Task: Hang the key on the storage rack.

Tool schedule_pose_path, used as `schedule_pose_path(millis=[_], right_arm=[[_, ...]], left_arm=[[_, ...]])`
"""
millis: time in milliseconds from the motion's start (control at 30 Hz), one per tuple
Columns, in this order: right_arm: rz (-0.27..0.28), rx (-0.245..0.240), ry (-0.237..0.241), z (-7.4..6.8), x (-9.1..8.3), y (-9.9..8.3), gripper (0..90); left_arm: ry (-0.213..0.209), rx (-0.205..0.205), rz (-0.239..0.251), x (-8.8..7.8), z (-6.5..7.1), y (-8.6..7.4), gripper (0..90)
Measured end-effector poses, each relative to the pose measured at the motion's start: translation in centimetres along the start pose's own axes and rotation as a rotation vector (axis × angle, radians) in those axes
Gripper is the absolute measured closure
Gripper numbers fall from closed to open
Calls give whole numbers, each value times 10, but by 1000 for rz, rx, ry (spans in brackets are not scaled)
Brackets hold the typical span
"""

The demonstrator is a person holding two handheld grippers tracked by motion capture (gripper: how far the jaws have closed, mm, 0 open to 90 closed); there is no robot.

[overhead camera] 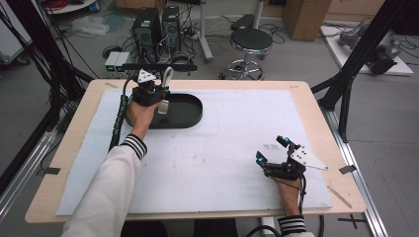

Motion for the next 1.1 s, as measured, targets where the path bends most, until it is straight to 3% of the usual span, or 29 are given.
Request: schedule_pose_path(millis=[167, 233, 333, 400, 433, 467, 500, 567, 667, 767, 933, 1000, 1100], right_arm=[[1, 3, 1, 0, 0, 0, 3], [5, -1, 1, 0, 0, 0, 3], [4, 3, 3, 0, 0, 0, 3], [-1, 5, 8, 0, 0, 0, 3], [-3, 1, 8, 0, 0, 0, 3], [-4, -4, 8, 1, 0, 0, 3], [-5, 2, 5, 0, 0, 0, 3], [-1, -2, 1, 1, 0, 0, 3], [2, 12, 0, 2, 0, -1, 3], [1, 20, 1, 3, -1, -1, 3], [3, 16, 1, 2, -1, -1, 3], [2, 9, 0, 2, 0, -1, 3], [-4, 8, -1, 1, 0, -1, 3]], left_arm=[[-4, 9, -38, 1, -1, -3, 704], [-11, 1, -32, 2, -1, -4, 669], [-39, 23, -19, 1, -1, -6, 599], [-70, 17, -2, -1, -3, -7, 464], [-61, 22, 13, -3, -4, -8, 395], [-42, 33, 24, -5, -5, -8, 254], [-52, 41, 23, -9, -7, -9, 125], [-93, 32, 63, -21, -12, -11, 28], [-141, 4, 119, -44, -21, -17, 17], [-150, 19, 181, -74, -23, -29, 17], [-191, 1, 305, -128, -26, -61, 17], [-227, -2, 328, -145, -27, -76, 17], [-226, -22, 354, -162, -33, -96, 17]])
Point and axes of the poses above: each handheld gripper's, and its own axes: x roughly forward along the jaws, y roughly out of its top, z roughly to its right, the point moved 1 cm from there along x, roughly forward along the jaws, and after that the axes turned 15 degrees about y, right-handed, at the moved point
